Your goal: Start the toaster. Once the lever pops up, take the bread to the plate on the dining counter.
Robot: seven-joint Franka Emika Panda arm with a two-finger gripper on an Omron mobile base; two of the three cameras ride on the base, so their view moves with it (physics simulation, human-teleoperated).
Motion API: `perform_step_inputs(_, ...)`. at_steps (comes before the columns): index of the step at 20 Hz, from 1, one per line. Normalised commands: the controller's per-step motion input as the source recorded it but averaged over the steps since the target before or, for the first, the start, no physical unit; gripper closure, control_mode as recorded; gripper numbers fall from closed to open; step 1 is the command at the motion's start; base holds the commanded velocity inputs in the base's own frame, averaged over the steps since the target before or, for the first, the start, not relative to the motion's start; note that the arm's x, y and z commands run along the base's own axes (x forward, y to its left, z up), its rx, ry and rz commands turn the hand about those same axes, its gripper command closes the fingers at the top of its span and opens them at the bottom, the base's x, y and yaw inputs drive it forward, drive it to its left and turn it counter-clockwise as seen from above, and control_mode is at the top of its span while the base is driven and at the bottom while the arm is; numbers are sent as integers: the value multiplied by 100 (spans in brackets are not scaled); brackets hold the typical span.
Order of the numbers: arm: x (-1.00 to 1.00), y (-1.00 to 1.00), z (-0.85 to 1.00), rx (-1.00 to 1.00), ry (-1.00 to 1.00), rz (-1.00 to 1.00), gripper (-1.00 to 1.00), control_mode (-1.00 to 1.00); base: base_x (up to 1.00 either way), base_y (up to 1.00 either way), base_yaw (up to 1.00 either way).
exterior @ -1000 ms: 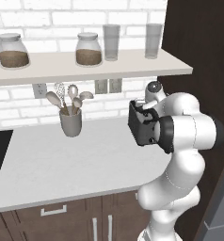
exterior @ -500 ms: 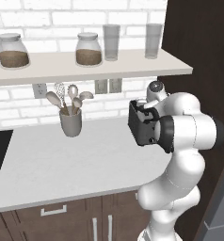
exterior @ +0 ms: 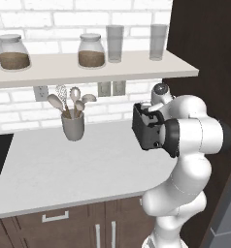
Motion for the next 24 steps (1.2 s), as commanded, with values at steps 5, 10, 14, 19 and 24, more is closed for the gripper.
perform_step_inputs(5,0,0,-7,0,0,0,100,-100,0,0,0)
perform_step_inputs(10,0,0,-5,0,0,0,100,-100,0,0,0)
perform_step_inputs(14,0,0,0,0,0,0,100,-100,0,0,0)
perform_step_inputs(19,0,0,0,0,0,0,100,-100,0,0,0)
perform_step_inputs(24,-6,0,6,0,0,0,100,-100,0,0,0)
